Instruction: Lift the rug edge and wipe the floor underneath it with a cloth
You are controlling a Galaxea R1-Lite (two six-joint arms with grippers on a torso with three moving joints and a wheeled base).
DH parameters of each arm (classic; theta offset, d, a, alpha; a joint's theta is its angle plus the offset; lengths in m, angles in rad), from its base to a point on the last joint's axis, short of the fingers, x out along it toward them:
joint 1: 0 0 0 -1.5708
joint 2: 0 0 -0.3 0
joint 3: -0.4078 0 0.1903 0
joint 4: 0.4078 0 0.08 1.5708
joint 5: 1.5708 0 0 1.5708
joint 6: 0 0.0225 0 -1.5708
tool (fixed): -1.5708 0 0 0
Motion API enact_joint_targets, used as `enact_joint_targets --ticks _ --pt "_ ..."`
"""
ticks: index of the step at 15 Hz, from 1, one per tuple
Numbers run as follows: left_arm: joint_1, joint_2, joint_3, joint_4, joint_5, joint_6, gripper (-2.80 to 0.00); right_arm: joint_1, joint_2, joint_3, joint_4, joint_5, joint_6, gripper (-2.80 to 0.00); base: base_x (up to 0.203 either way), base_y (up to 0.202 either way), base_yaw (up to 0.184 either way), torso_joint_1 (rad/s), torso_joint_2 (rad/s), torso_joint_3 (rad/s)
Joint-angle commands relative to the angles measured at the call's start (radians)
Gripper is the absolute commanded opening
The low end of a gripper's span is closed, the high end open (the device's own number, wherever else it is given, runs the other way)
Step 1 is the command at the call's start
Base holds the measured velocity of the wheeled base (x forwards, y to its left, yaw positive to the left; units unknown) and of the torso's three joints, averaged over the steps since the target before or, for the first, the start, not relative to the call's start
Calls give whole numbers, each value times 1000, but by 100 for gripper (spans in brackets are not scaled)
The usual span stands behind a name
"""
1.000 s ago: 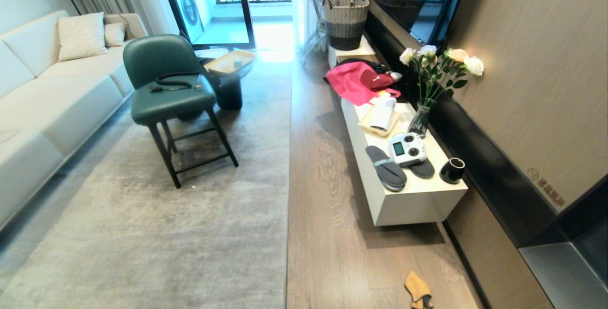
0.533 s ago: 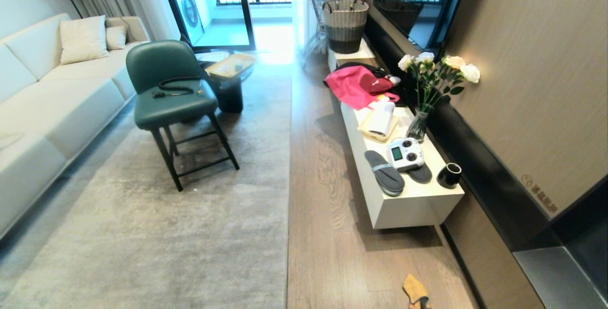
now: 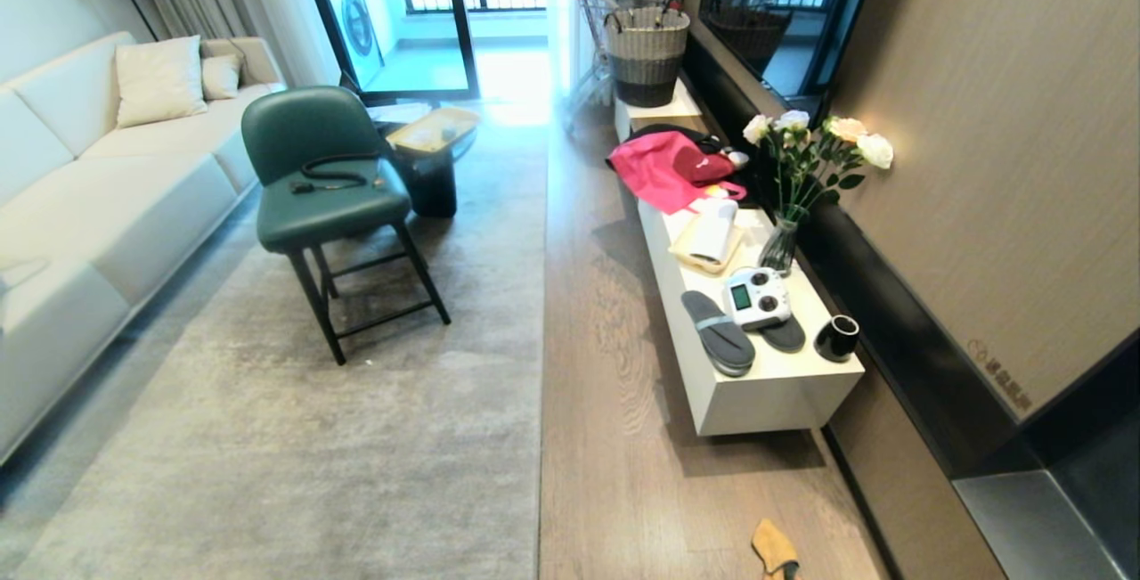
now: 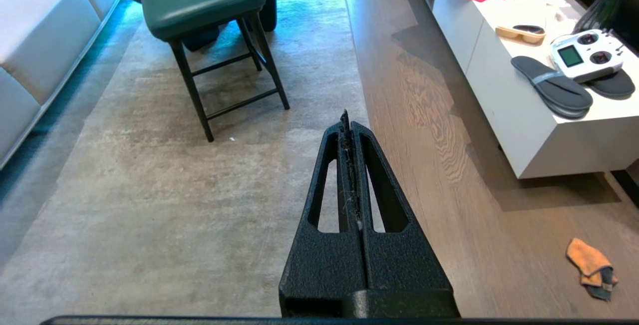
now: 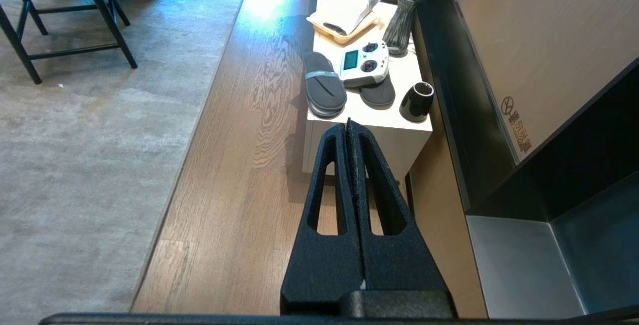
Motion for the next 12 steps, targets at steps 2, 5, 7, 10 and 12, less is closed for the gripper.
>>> enact_joint_targets --ticks 2,5,7,10,12 --pt "0 0 0 0 0 0 -280 0 1 0 1 2 1 -280 0 0 0 151 -324 -180" --pt "0 0 0 0 0 0 -280 0 1 0 1 2 2 -280 0 0 0 20 -60 -23" --pt "0 0 0 0 0 0 -280 0 1 0 1 3 2 -280 0 0 0 0 0 0" --pt "0 0 0 0 0 0 -280 0 1 0 1 3 2 -280 0 0 0 0 0 0" --pt "0 0 0 0 0 0 -280 0 1 0 1 3 2 -280 0 0 0 0 0 0"
